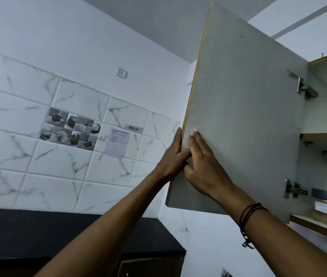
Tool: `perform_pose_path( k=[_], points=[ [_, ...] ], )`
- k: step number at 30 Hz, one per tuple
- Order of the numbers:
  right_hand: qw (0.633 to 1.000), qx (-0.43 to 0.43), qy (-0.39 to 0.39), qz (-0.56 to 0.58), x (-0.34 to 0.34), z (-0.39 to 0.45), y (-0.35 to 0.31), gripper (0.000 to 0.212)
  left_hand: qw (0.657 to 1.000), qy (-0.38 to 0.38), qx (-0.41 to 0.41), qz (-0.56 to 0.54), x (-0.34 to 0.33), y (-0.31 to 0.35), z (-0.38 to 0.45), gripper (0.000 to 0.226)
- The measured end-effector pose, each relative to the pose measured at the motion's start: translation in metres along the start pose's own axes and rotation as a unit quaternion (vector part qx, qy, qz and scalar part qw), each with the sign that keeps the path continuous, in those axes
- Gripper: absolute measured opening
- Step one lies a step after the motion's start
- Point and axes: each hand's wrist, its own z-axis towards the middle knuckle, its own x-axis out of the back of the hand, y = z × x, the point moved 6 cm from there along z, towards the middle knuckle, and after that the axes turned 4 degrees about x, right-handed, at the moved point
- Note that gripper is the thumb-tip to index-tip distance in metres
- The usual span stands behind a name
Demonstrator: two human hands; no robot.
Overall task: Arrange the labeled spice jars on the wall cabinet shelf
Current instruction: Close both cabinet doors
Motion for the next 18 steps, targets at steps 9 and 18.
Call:
perform_pose_path(
  k=[9, 18],
  points=[
    [0.997, 0.011, 0.060, 0.036, 0.030, -0.025, 0.000, 0.061, 0.990, 0.005, -0.061, -0.127, -0.017, 0.024, -0.027, 0.056],
    [0.981, 0.002, 0.164, 0.101, 0.119, -0.116, 0.009, 0.062, 0.961, -0.088, -0.154, -0.213, -0.098, 0.109, -0.091, 0.053]
  ],
)
